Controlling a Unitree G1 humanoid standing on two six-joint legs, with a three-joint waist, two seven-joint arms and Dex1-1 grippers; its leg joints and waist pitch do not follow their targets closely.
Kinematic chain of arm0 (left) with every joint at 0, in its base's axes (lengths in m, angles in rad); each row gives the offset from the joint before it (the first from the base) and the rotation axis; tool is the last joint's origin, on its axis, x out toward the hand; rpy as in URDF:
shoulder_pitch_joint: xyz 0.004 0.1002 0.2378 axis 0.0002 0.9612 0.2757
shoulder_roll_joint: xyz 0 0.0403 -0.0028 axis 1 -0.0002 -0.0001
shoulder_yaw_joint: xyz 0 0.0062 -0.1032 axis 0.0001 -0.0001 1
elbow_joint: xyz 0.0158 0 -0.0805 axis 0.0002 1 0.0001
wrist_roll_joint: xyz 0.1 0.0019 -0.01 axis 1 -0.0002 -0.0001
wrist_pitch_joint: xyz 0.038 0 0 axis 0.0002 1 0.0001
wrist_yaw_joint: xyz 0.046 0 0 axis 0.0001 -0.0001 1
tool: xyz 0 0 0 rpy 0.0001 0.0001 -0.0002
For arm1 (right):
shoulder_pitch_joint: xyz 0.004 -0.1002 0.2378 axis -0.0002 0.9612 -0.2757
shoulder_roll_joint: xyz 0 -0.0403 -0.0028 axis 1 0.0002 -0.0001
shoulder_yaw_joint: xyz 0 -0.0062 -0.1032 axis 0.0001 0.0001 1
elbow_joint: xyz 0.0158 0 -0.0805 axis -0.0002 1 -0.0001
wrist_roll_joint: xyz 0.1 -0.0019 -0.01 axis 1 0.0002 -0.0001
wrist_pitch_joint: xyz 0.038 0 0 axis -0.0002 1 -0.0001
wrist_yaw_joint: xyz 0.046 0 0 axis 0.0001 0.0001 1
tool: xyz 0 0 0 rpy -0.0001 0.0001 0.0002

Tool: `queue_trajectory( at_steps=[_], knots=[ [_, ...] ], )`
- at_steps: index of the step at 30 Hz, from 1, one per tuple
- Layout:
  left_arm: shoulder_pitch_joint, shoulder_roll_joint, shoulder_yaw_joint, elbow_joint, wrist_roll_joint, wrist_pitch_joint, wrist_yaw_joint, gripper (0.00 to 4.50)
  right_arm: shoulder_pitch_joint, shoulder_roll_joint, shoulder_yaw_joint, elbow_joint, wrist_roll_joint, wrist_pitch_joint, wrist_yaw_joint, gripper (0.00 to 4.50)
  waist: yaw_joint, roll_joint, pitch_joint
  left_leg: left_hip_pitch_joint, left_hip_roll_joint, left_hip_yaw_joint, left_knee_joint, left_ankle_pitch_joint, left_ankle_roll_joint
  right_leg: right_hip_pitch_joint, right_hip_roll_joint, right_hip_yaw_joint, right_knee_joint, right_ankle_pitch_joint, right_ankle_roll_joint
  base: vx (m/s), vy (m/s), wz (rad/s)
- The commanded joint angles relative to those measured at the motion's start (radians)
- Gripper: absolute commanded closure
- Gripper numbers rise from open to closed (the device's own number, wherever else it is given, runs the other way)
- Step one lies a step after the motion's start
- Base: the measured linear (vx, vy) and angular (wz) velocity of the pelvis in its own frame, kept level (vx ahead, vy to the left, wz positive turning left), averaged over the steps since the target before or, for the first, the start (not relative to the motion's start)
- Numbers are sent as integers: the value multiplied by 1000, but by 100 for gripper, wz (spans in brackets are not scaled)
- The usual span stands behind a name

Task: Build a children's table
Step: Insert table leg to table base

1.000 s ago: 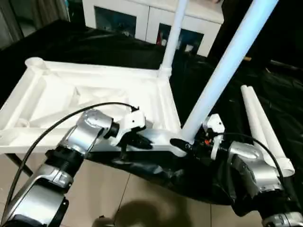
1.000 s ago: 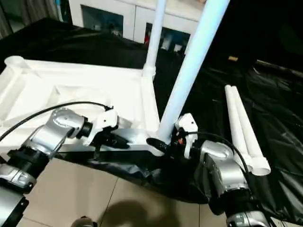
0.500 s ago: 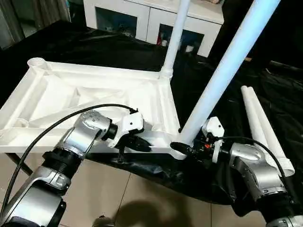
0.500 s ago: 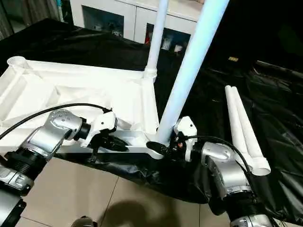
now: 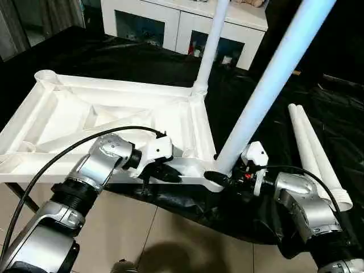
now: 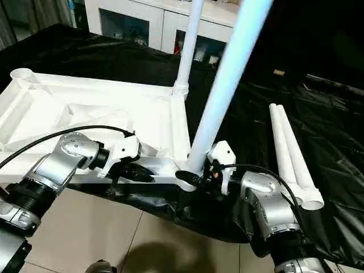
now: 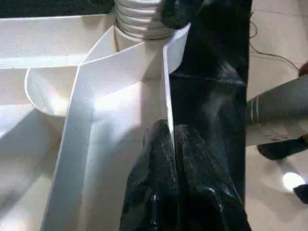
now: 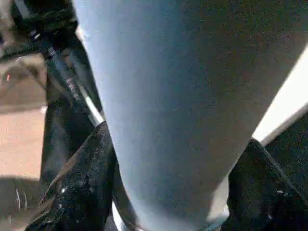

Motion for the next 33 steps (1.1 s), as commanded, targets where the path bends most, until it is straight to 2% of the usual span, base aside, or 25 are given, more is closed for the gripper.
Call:
queue_trajectory(
  at_steps=[1, 2, 4, 5, 11, 12, 14, 19, 20, 21, 22, 23, 24, 26, 29, 32, 33],
  knots=[
    [-34, -39, 17, -35, -41, -37, -6, 450, 0, 0, -37, 31, 28, 41, -17, 183, -3, 15, -79, 16, -1, 9, -58, -238, 4, 52, -61, 48, -73, -174, -175, 0, 0, 0],
    [-33, -38, 14, -35, -41, -34, -14, 450, 0, 5, -49, 40, 42, 48, -20, 183, -4, 20, -79, 17, -1, 9, -58, -240, 3, 52, -60, 48, -73, -167, -177, 0, 0, 0],
    [-33, -38, 15, -32, -39, -38, -12, 450, 6, 7, -55, 51, 48, 45, -20, 183, -4, 20, -80, 18, -2, 9, -58, -245, 0, 52, -60, 48, -73, -162, -180, 0, 0, 0],
    [-34, -40, 18, -29, -38, -43, -7, 450, 12, 6, -55, 57, 48, 37, -18, 183, -3, 24, -80, 20, -1, 9, -58, -247, -1, 51, -61, 48, -72, -162, -182, 0, 0, 0],
    [-45, -35, 15, -3, -22, -50, 7, 450, 39, 7, -44, 75, 21, 13, -19, 183, -1, 24, -81, 20, -2, 9, -57, -253, -3, 52, -60, 48, -73, -156, -185, 0, 0, 0],
    [-46, -34, 15, 2, -19, -49, 12, 450, 42, 13, -44, 79, 16, 9, -31, 183, -1, 30, -78, 19, -3, 8, -58, -255, -3, 51, -60, 48, -72, -158, -186, 0, 0, 0],
    [-48, -35, 18, 9, -15, -43, 24, 450, 44, 20, -44, 88, 11, 2, -45, 183, -2, 27, -79, 20, -3, 8, -58, -263, -4, 52, -59, 48, -74, -164, -184, 0, 0, 0],
    [-74, -78, 52, 87, 1, -1, 152, 450, 18, 80, -56, 232, -65, -91, -243, 183, -9, 28, -71, 24, -3, 5, -63, -335, -26, 43, -66, 47, -89, -316, -157, 0, 0, 0],
    [-87, -103, 68, 111, -3, 21, 192, 450, -8, 113, -74, 293, -79, -111, -343, 183, -10, 22, -69, 23, -5, 3, -63, -340, -31, 44, -66, 46, -92, -354, -145, 0, 0, 0],
    [-88, -106, 69, 113, -3, 24, 195, 450, -12, 116, -76, 300, -79, -112, -353, 183, -12, 24, -68, 25, -4, 3, -64, -344, -31, 41, -67, 47, -93, -362, -144, 0, 0, 0],
    [-105, -139, 79, 136, -2, 60, 243, 450, -60, 157, -104, 373, -78, -123, -467, 183, -15, 22, -64, 24, -6, 1, -65, -360, -29, 40, -66, 45, -96, -397, -137, 0, 0, 0],
    [-105, -139, 79, 136, -2, 60, 243, 450, -60, 157, -104, 373, -78, -123, -467, 183, -18, 22, -64, 23, -7, 1, -65, -368, -31, 39, -67, 44, -97, -417, -133, 0, 0, 0],
    [-117, -160, 83, 150, 3, 85, 279, 450, -95, 181, -120, 418, -78, -127, -539, 183, -24, 24, -65, 25, -7, -2, -65, -373, -35, 38, -67, 43, -101, -436, -124, 0, 0, 0],
    [-135, -193, 83, 163, 15, 123, 340, 450, -148, 211, -146, 479, -68, -123, -638, 183, -29, 26, -62, 28, -6, -3, -66, -391, -37, 33, -66, 42, -104, -440, -125, 0, 0, 0],
    [-152, -253, 87, 162, 16, 180, 406, 450, -229, 258, -205, 559, -19, -108, -768, 183, -36, 28, -68, 27, -8, -3, -62, -383, -37, 35, -63, 43, -97, -394, -133, 0, 0, 0],
    [-156, -293, 83, 158, 19, 205, 440, 450, -278, 283, -230, 611, -4, -109, -820, 184, -34, 27, -70, 26, -8, 1, -62, -364, -25, 36, -60, 45, -92, -329, -144, 0, 0, 0],
    [-158, -309, 79, 161, 24, 211, 456, 450, -299, 292, -234, 635, -4, -115, -839, 184, -33, 29, -72, 25, -8, 2, -62, -352, -25, 38, -59, 45, -90, -312, -145, 0, 0, 0]
  ],
)
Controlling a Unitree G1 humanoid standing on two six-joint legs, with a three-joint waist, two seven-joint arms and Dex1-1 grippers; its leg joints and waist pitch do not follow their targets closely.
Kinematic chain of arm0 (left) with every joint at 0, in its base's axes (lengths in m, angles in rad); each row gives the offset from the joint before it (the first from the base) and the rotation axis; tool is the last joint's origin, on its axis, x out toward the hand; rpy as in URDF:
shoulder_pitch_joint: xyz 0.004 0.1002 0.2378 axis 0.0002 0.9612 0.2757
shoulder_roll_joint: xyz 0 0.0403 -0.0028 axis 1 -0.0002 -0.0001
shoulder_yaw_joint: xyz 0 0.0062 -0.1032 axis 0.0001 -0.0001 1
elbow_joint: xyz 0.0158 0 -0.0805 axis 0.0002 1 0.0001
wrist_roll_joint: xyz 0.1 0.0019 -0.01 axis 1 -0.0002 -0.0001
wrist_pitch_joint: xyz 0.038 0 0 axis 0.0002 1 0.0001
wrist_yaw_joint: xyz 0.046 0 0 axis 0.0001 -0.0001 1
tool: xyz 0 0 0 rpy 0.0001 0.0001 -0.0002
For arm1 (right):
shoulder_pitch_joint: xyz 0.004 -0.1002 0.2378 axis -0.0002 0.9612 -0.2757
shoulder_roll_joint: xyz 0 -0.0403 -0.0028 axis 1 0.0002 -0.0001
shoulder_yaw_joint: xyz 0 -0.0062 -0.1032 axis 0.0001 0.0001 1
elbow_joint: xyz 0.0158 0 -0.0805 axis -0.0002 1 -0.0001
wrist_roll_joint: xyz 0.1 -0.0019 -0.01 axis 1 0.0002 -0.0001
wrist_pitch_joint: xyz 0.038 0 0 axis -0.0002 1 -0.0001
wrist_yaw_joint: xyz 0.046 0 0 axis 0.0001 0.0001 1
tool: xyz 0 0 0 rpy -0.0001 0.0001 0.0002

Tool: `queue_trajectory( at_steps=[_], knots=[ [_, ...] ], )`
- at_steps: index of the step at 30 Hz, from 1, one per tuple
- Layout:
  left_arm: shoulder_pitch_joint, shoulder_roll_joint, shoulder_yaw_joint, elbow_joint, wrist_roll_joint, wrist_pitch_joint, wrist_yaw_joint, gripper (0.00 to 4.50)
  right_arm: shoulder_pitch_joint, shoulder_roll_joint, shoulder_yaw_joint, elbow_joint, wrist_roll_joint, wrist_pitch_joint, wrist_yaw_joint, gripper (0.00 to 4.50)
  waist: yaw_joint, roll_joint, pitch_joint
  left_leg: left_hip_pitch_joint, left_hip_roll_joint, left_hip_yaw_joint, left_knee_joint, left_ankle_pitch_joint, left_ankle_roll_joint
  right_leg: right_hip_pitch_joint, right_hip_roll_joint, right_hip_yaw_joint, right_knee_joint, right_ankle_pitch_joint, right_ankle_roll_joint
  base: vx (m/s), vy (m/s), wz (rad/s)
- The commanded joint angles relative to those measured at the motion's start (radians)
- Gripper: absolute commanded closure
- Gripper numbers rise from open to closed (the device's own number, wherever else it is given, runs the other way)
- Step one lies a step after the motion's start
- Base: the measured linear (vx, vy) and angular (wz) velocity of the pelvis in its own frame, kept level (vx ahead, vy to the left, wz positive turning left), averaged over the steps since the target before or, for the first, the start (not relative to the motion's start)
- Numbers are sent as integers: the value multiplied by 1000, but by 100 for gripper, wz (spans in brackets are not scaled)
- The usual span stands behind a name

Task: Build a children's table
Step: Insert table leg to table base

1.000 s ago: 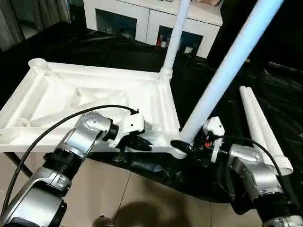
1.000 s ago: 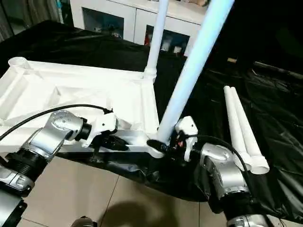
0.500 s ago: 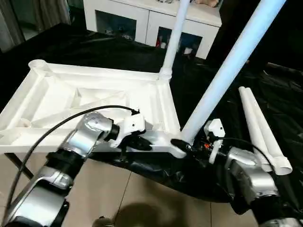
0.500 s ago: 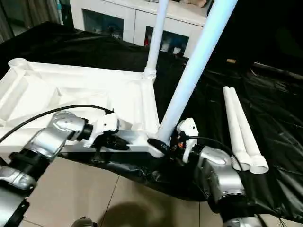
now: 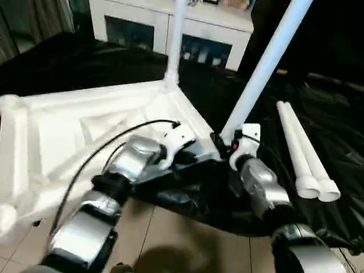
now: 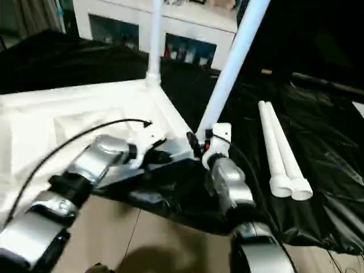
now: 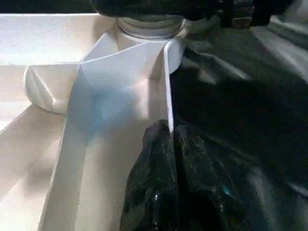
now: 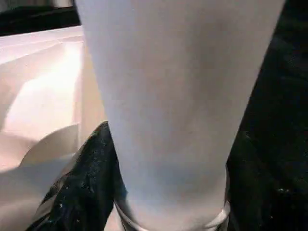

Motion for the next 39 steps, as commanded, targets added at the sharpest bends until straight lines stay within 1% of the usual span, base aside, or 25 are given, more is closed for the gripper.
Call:
queue_trajectory(
  at_steps=[1, 5, 7, 9, 11, 12, 13, 14, 16, 18, 19, 21, 24, 25, 26, 29, 30, 31, 32, 33, 34, 36, 37, 38, 39],
  knots=[
    [-37, -57, 11, -50, -27, -10, 5, 450, 10, 10, -46, 108, 29, 50, -71, 184, -2, 21, -70, 14, -7, 6, -62, -338, -22, 38, -57, 45, -90, -287, -150, 0, 0, 0],
    [-33, -73, 5, -50, -21, 1, 28, 450, -28, 24, -45, 161, 5, 25, -88, 184, -1, 21, -72, 12, -7, 8, -61, -313, -19, 39, -57, 46, -84, -243, -154, 0, 0, 0],
    [-29, -72, 4, -49, -18, 5, 35, 450, -42, 29, -42, 182, -8, 13, -75, 184, -3, 17, -72, 11, -8, 9, -61, -310, -14, 40, -57, 46, -86, -253, -147, 0, 0, 0],
    [-27, -66, 4, -44, -14, 1, 37, 450, -51, 26, -31, 196, -28, -3, -80, 184, -4, 20, -71, 12, -7, 9, -62, -322, -16, 38, -57, 45, -88, -271, -143, 0, 0, 0],
    [-26, -64, 5, -43, -13, -1, 36, 450, -52, 25, -31, 199, -29, -8, -76, 184, -5, 19, -71, 13, -8, 8, -62, -337, -18, 37, -57, 45, -90, -292, -140, 0, 0, 0],
    [-28, -61, 5, -42, -12, -3, 38, 450, -59, 25, -50, 202, -9, -12, -43, 184, -6, 18, -71, 13, -8, 9, -62, -346, -16, 37, -57, 45, -93, -307, -137, 0, 0, 0],
    [-28, -61, 5, -42, -12, -3, 38, 450, -59, 25, -50, 202, -9, -12, -42, 128, -5, 19, -71, 14, -8, 8, -62, -349, -14, 36, -58, 45, -94, -316, -135, 0, 0, 0],
    [-27, -60, 5, -43, -10, -4, 39, 450, -62, 26, -57, 204, 0, -13, -29, 114, -5, 19, -71, 13, -8, 8, -62, -348, -13, 37, -58, 45, -94, -316, -134, 0, 0, 0],
    [-29, -51, 1, -39, -2, -21, 34, 450, -69, 21, -58, 195, 5, -21, 6, 114, -5, 21, -73, 14, -6, 7, -62, -343, -10, 37, -57, 45, -92, -296, -140, 0, 0, 0],
    [-28, -39, -8, -41, 6, -35, 16, 450, -76, 14, -61, 185, 6, -31, 39, 79, -3, 20, -75, 10, -6, 9, -61, -323, -6, 40, -58, 47, -90, -261, -151, 0, 0, 0],
    [-26, -32, -11, -44, 7, -37, 5, 450, -77, 8, -58, 176, 4, -33, 56, 79, -4, 18, -75, 7, -6, 9, -62, -303, -4, 43, -56, 46, -85, -239, -156, 0, 0, 0],
    [-23, -18, -17, -52, 6, -41, -23, 450, -74, -4, -54, 146, 4, -32, 95, 69, -3, 18, -74, 9, -7, 11, -60, -300, 1, 42, -58, 46, -87, -245, -157, 0, 0, 0],
    [-17, 15, -26, -68, 5, -60, -76, 450, -40, -33, -30, 49, 6, -20, 209, 31, 0, 17, -75, 9, -5, 12, -60, -276, 10, 42, -57, 47, -86, -227, -161, 0, 0, 0],
    [-15, 22, -29, -73, 3, -68, -92, 450, -30, -40, -25, 26, 7, -15, 230, 31, 1, 16, -78, 5, -5, 11, -60, -252, 14, 47, -57, 47, -82, -198, -166, 0, 0, 0],
    [-12, 31, -31, -79, 1, -67, -108, 450, -13, -52, -15, -8, 11, -3, 268, 29, 1, 15, -78, 5, -4, 12, -60, -242, 15, 46, -57, 47, -80, -183, -170, 0, 0, 0],
    [19, 85, -53, -128, -23, -137, -240, 450, 89, -128, 62, -176, 3, 45, 441, 29, 8, 15, -81, 6, -2, 13, -56, -191, 32, 51, -55, 48, -69, -88, -192, 0, 0, 0],
    [40, 124, -72, -155, -30, -197, -315, 450, 167, -187, 116, -289, -4, 71, 546, 29, 16, 16, -81, 7, -1, 12, -56, -170, 43, 56, -53, 46, -68, -46, -196, 0, 0, 0],
    [44, 140, -76, -159, -26, -210, -327, 450, 203, -215, 140, -337, -8, 73, 592, 29, 19, 15, -80, 5, -2, 13, -56, -161, 52, 58, -52, 48, -65, -18, -198, 0, 0, 0],
    [44, 140, -77, -159, -26, -210, -328, 450, 205, -216, 141, -339, -8, 73, 593, 29, 22, 15, -81, 6, -2, 13, -55, -156, 54, 58, -51, 48, -64, -7, -198, 0, 0, 0],
    [47, 152, -77, -157, -22, -235, -330, 450, 239, -244, 162, -381, -10, 76, 638, 29, 23, 14, -81, 6, -3, 16, -55, -159, 54, 55, -52, 48, -62, -1, -207, 0, 0, 0],
    [48, 158, -75, -155, -19, -251, -330, 450, 260, -260, 172, -409, -12, 80, 666, 29, 24, 13, -79, 6, -3, 15, -56, -184, 48, 54, -53, 47, -67, -39, -206, 0, 0, 0],
    [66, 194, -66, -171, -34, -292, -384, 450, 328, -309, 193, -496, -12, 102, 724, 29, 30, 22, -77, 12, 0, 14, -58, -220, 36, 53, -57, 49, -74, -92, -196, 0, 0, 0],
    [71, 203, -66, -177, -41, -301, -404, 450, 338, -314, 194, -511, -9, 109, 729, 29, 29, 16, -73, 10, 1, 14, -61, -243, 32, 53, -58, 50, -79, -122, -189, 0, 0, 0],
    [71, 203, -66, -177, -41, -301, -404, 450, 338, -314, 194, -511, -9, 109, 729, 29, 28, 15, -74, 8, 0, 14, -63, -254, 28, 54, -59, 50, -79, -142, -186, 0, 0, 0],
    [83, 218, -60, -194, -54, -298, -429, 450, 352, -316, 194, -543, -1, 125, 727, 29, 25, 22, -72, 9, -2, 13, -64, -283, 18, 49, -59, 49, -85, -202, -174, 0, 0, 0]
  ],
)
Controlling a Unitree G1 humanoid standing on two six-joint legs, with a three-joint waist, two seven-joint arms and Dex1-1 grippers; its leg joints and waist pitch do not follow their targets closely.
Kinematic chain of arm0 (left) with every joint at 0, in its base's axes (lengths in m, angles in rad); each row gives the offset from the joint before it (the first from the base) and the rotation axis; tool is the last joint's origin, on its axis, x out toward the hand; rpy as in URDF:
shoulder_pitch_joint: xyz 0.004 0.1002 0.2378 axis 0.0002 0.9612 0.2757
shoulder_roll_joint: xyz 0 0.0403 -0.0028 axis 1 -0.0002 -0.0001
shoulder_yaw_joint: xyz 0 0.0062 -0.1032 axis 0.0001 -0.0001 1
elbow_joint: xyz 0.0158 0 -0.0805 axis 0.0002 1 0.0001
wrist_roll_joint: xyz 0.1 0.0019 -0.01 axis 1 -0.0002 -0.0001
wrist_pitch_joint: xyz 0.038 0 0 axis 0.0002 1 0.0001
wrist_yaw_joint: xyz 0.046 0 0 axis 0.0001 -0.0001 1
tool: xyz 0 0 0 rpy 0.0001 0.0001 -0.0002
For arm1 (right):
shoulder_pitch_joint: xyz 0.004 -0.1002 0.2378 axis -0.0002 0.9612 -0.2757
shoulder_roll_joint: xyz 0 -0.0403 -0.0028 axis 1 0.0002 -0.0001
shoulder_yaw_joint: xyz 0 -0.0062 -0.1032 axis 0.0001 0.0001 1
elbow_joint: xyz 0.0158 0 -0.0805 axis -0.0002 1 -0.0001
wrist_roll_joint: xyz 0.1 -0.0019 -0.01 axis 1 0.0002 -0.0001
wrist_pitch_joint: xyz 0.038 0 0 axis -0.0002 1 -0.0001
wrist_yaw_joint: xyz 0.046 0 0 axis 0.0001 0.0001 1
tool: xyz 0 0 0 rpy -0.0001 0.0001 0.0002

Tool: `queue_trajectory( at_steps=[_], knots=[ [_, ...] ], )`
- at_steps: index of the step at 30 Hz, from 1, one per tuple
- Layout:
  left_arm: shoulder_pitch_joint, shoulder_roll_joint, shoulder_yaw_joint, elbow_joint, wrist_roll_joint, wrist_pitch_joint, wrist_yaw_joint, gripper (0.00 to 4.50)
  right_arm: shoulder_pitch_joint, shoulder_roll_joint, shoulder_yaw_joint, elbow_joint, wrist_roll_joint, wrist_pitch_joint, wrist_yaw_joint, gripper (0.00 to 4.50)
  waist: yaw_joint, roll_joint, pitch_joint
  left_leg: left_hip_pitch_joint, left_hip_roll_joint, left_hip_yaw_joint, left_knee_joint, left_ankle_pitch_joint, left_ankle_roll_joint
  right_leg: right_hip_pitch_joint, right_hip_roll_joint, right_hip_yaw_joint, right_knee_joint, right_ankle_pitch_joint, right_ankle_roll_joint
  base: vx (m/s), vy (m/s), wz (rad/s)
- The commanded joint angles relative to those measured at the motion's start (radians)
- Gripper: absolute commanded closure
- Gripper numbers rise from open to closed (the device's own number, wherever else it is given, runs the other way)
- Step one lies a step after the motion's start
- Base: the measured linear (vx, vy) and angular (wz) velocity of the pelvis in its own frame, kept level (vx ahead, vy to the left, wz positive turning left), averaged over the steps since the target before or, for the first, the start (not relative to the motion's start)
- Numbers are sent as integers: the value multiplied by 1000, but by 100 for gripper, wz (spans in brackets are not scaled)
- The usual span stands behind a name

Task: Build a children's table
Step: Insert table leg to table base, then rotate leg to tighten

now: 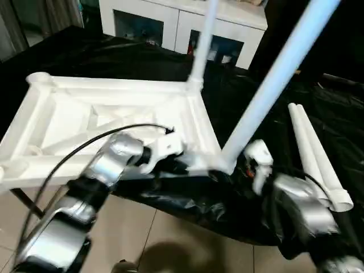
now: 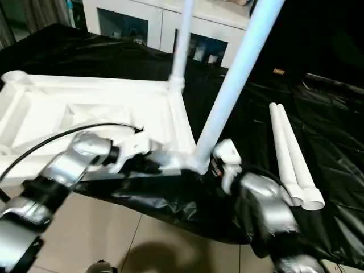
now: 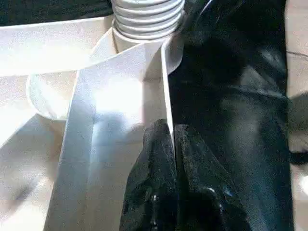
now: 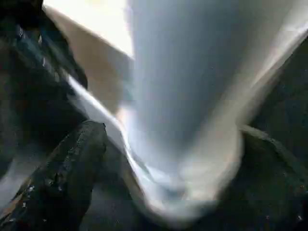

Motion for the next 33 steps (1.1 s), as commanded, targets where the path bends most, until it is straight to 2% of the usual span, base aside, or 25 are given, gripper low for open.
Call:
queue_trajectory(
  at_steps=[1, 3, 4, 5, 6, 9, 10, 14, 16, 18, 20, 22, 24, 26, 33],
  knots=[
    [-1, -6, 4, -63, -39, -29, -45, 450, 12, -9, 9, -63, 11, 28, 10, 29, -5, 20, -70, 20, -2, 10, -63, -306, 10, 49, -61, 49, -86, -252, -159, 0, 0, 0],
    [3, -8, 16, -66, -55, -38, -53, 450, 24, -12, 13, -99, 18, 47, 8, 29, -6, 21, -69, 20, -1, 8, -64, -317, 3, 47, -62, 48, -89, -287, -150, 0, 0, 0],
    [1, -14, 20, -66, -65, -31, -59, 422, 29, -11, 15, -115, 21, 57, 4, 29, -7, 19, -69, 21, 0, 7, -65, -319, 2, 45, -61, 48, -89, -290, -149, 0, 0, 0],
    [-1, -19, 21, -62, -67, -29, -59, 422, 33, -11, 16, -124, 22, 64, 4, 29, -7, 19, -68, 20, 0, 7, -65, -317, 1, 46, -60, 49, -89, -288, -148, 0, 0, 0],
    [-3, -21, 20, -59, -65, -33, -56, 395, 33, -11, 17, -127, 22, 67, 3, 29, -6, 20, -70, 23, 1, 7, -65, -317, 1, 43, -61, 49, -88, -281, -150, 0, 0, 0],
    [-10, -48, 10, -36, -40, -72, -17, 392, 41, -12, 20, -146, 20, 83, 4, 29, -3, 20, -70, 22, 1, 8, -64, -308, -1, 45, -59, 49, -85, -240, -168, 0, 0, 0],
    [-12, -51, 5, -27, -30, -86, -3, 367, 41, -12, 18, -148, 18, 87, 5, 29, -2, 19, -72, 21, 1, 7, -63, -308, -2, 47, -60, 49, -82, -232, -166, 0, 0, 0],
    [-25, -57, -12, -2, 6, -105, 30, 367, 44, -10, 14, -159, 15, 100, 1, 29, -7, 18, -75, 14, -3, 7, -61, -269, 5, 54, -59, 50, -78, -198, -156, 0, 0, 0],
    [-28, -58, -17, 3, 16, -107, 32, 367, 46, -11, 15, -166, 16, 108, -3, 29, -7, 18, -76, 15, -3, 7, -59, -260, 6, 54, -59, 50, -78, -191, -153, 0, 0, 0],
    [-28, -55, -22, 3, 22, -96, 26, 367, 47, -12, 16, -169, 15, 110, -5, 29, -7, 18, -76, 16, -3, 8, -59, -254, 7, 53, -58, 51, -77, -182, -158, 0, 0, 0],
    [-27, -47, -34, 0, 26, -38, 2, 367, 48, -12, 14, -174, 12, 115, -12, 29, -6, 22, -75, 19, -2, 8, -60, -262, 5, 51, -56, 51, -75, -179, -166, 0, 0, 0],
    [-28, -47, -33, -1, 28, -38, 9, 333, 48, -13, 13, -174, 11, 115, -12, 29, -6, 22, -75, 20, -2, 8, -60, -270, 4, 51, -57, 51, -77, -184, -167, 0, 0, 0],
    [-29, -47, -29, -14, 27, -9, 18, 333, 49, -13, 11, -174, 10, 116, -14, 29, -6, 22, -74, 20, -2, 8, -60, -280, 1, 51, -58, 51, -78, -197, -169, 0, 0, 0],
    [-17, -44, -28, -59, 27, 29, 23, 295, 52, -14, 10, -173, 9, 115, -15, 29, -5, 24, -75, 21, -1, 7, -60, -283, -3, 51, -58, 51, -76, -192, -173, 0, 0, 0],
    [20, -20, -49, -123, 50, 70, 18, 289, 57, -8, 10, -173, 5, 112, -28, 29, -6, 25, -74, 20, -3, 7, -60, -287, -2, 51, -55, 51, -78, -200, -167, 0, 0, 0]
  ],
)
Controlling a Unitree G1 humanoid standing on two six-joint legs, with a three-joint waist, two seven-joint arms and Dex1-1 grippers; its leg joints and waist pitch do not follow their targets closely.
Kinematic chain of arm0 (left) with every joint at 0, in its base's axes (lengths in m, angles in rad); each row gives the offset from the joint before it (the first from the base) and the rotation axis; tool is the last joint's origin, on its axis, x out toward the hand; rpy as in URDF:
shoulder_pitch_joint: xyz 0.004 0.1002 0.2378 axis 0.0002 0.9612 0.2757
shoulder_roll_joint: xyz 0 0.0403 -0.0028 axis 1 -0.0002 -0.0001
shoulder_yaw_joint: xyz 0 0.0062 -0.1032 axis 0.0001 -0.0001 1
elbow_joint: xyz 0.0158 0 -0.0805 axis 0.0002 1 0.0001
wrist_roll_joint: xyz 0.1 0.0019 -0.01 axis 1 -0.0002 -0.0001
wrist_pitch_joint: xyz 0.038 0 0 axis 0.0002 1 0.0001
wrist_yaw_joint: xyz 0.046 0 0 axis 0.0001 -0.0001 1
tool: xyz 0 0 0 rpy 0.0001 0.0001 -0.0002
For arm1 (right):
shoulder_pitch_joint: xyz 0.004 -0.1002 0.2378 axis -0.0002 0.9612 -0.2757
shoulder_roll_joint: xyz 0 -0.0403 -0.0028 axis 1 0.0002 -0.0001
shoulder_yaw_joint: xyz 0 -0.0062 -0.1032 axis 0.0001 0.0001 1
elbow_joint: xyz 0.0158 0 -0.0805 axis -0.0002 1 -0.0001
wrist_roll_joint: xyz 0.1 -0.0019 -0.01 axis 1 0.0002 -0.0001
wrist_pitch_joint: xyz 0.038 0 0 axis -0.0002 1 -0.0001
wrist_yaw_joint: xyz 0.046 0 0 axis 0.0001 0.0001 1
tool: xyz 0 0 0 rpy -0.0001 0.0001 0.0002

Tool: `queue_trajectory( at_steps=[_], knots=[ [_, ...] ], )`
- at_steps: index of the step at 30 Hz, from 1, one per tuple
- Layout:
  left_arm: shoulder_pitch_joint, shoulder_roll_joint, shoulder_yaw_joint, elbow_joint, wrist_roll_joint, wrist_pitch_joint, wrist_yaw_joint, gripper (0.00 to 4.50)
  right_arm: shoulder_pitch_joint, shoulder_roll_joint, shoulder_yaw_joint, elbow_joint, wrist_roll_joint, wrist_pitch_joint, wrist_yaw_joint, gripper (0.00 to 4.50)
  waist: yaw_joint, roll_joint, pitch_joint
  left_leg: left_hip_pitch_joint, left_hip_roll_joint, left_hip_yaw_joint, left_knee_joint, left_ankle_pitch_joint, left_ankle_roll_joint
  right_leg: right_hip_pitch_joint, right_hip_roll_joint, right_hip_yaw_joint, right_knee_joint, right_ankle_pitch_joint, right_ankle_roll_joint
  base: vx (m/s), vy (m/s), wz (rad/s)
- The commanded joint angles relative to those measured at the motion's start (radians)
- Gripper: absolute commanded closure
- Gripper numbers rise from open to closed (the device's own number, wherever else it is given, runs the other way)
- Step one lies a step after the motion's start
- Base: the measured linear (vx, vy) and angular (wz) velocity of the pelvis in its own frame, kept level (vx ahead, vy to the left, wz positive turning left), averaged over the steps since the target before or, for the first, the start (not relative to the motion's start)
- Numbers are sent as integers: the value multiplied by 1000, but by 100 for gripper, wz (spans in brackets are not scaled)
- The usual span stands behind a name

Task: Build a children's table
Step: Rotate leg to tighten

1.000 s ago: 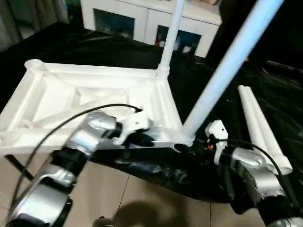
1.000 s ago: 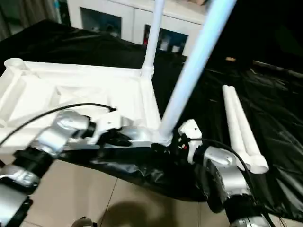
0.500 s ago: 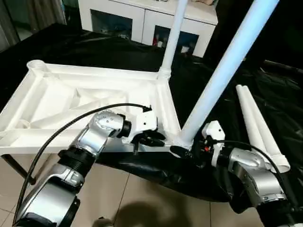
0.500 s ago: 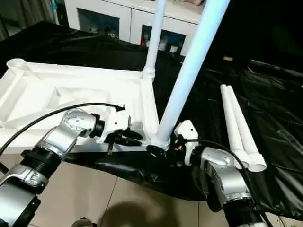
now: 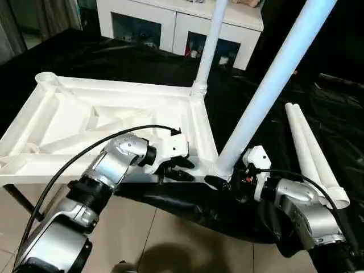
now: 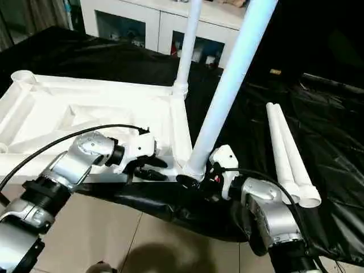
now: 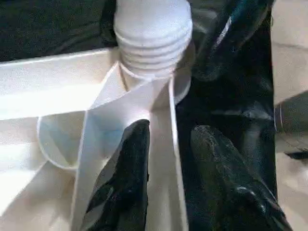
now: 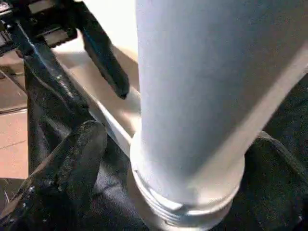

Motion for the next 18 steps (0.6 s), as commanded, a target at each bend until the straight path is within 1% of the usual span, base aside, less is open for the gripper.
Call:
queue_trajectory(
  at_steps=[1, 5, 7, 8, 9, 11, 12, 13, 14, 15, 18],
  knots=[
    [12, 0, -18, -17, 16, 5, 10, 289, 6, -7, -11, -12, -8, 0, -12, 29, -4, 24, -74, 16, -2, 6, -58, -286, -2, 49, -57, 45, -81, -202, -166, 0, 0, 0],
    [14, -8, -18, -1, 27, 3, 42, 289, 8, -3, -9, -14, -10, -1, -18, 29, -4, 24, -75, 17, -2, 6, -58, -295, -3, 48, -57, 45, -83, -210, -164, 0, 0, 0],
    [18, -14, -19, -1, 27, 34, 51, 289, 8, -3, -7, -10, -13, -5, -21, 29, -4, 25, -74, 16, -2, 6, -59, -298, -5, 48, -57, 45, -83, -216, -163, 0, 0, 0],
    [18, -14, -19, -1, 27, 34, 51, 289, 8, -3, -7, -10, -13, -5, -21, 29, -4, 25, -74, 15, -2, 6, -59, -298, -6, 49, -57, 45, -83, -216, -163, 0, 0, 0],
    [18, -21, -14, -5, 23, 59, 64, 289, 7, -2, -7, -11, -14, -5, -23, 29, -4, 24, -74, 15, -3, 6, -59, -296, -5, 49, -57, 45, -83, -215, -162, 0, 0, 0],
    [19, -24, -9, -9, 21, 71, 72, 325, 8, -1, -6, -13, -14, -4, -24, 29, -3, 24, -74, 16, -3, 6, -59, -298, -3, 48, -57, 45, -84, -218, -163, 0, 0, 0],
    [19, -24, -9, -9, 21, 71, 72, 325, 8, -1, -6, -13, -14, -4, -24, 29, -4, 23, -74, 15, -3, 6, -58, -298, -3, 48, -57, 45, -84, -221, -163, 0, 0, 0],
    [16, -26, -5, -9, 20, 74, 77, 340, 9, -1, -6, -16, -13, -3, -24, 29, -4, 24, -74, 16, -3, 6, -59, -299, -3, 48, -57, 45, -85, -225, -162, 0, 0, 0],
    [15, -28, -2, -7, 20, 76, 81, 340, 10, -1, -5, -18, -14, -2, -24, 29, -3, 24, -74, 16, -3, 6, -58, -300, -3, 48, -57, 45, -85, -227, -162, 0, 0, 0],
    [13, -26, -3, -1, 20, 70, 78, 368, 11, 0, -4, -19, -15, -3, -24, 29, -3, 23, -74, 16, -4, 6, -58, -300, -2, 48, -57, 46, -86, -230, -160, 0, 0, 0],
    [12, -23, -5, 6, 21, 62, 73, 387, 13, -1, -4, -20, -15, -4, -23, 29, -4, 24, -73, 16, -3, 5, -59, -303, -2, 47, -57, 45, -87, -241, -155, 0, 0, 0]
  ],
)
